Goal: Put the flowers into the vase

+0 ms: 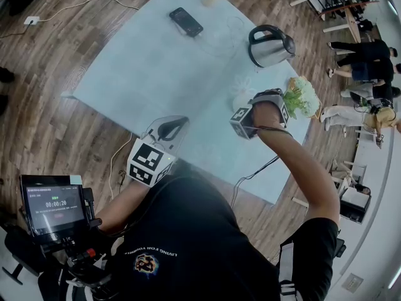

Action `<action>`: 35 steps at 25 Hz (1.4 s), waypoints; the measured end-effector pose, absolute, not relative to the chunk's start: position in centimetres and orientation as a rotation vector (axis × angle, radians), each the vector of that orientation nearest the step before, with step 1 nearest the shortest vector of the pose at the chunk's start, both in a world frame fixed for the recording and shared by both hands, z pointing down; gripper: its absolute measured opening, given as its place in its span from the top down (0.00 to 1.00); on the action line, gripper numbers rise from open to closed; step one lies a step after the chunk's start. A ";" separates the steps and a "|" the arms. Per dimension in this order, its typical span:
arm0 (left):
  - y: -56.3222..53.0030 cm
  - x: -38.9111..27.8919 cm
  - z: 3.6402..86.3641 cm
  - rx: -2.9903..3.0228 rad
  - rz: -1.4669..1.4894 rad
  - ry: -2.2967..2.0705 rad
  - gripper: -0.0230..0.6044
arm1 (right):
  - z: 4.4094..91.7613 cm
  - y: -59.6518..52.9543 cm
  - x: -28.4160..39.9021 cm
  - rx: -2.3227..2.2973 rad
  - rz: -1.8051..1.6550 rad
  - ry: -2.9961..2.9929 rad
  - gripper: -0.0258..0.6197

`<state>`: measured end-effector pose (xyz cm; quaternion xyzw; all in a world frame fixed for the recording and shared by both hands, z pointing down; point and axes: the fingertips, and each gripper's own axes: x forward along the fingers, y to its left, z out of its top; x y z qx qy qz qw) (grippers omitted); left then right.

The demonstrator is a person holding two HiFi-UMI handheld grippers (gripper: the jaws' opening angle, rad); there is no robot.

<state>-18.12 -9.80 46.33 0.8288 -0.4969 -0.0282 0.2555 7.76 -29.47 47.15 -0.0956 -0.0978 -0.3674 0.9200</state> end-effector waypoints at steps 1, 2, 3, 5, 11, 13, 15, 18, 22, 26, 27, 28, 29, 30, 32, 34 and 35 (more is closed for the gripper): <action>-9.8 -18.1 46.3 2.250 -0.077 -1.348 0.95 | 47.2 -29.5 7.6 -0.194 -0.755 -0.206 0.84; -9.8 -18.0 46.3 2.251 -0.077 -1.348 0.95 | 47.2 -29.5 7.5 -0.192 -0.755 -0.212 0.84; -9.9 -18.0 46.3 2.251 -0.078 -1.347 0.95 | 47.2 -29.6 7.4 -0.189 -0.755 -0.217 0.84; -9.9 -17.9 46.2 2.254 -0.079 -1.346 0.95 | 47.3 -29.6 7.3 -0.182 -0.752 -0.227 0.84; -9.9 -17.8 46.2 2.263 -0.080 -1.342 0.95 | 47.2 -29.4 7.5 -0.170 -0.746 -0.229 0.84; -9.9 -17.7 46.1 2.265 -0.080 -1.340 0.95 | 47.0 -29.4 7.5 -0.168 -0.748 -0.223 0.84; -9.9 -17.6 46.1 2.269 -0.079 -1.336 0.95 | 46.9 -29.4 7.5 -0.163 -0.752 -0.224 0.84; -9.9 -17.4 46.1 2.273 -0.079 -1.330 0.95 | 46.8 -29.4 7.4 -0.154 -0.761 -0.227 0.84; -9.8 -17.4 46.0 2.279 -0.078 -1.326 0.95 | 46.5 -29.3 7.3 -0.142 -0.769 -0.227 0.84; -9.8 -17.3 45.9 2.285 -0.078 -1.323 0.95 | 46.3 -29.2 7.1 -0.130 -0.768 -0.237 0.84; -9.8 -17.3 45.9 2.287 -0.078 -1.322 0.95 | 46.2 -29.2 7.0 -0.126 -0.767 -0.240 0.84; -9.8 -17.2 45.9 2.289 -0.077 -1.321 0.95 | 46.1 -29.2 7.0 -0.121 -0.766 -0.242 0.84; -9.8 -17.2 45.9 2.290 -0.075 -1.320 0.95 | 46.0 -29.3 7.0 -0.117 -0.765 -0.244 0.84; -9.8 -17.2 45.9 2.292 -0.074 -1.320 0.95 | 46.0 -29.3 7.0 -0.113 -0.765 -0.246 0.84; -9.9 -17.2 45.8 2.296 -0.073 -1.317 0.95 | 45.8 -29.3 6.9 -0.104 -0.765 -0.252 0.84; -9.9 -17.1 45.7 2.302 -0.071 -1.315 0.95 | 45.7 -29.2 6.8 -0.097 -0.762 -0.260 0.84; -9.8 -17.1 45.7 2.304 -0.070 -1.313 0.95 | 45.7 -29.0 6.7 -0.094 -0.760 -0.266 0.84</action>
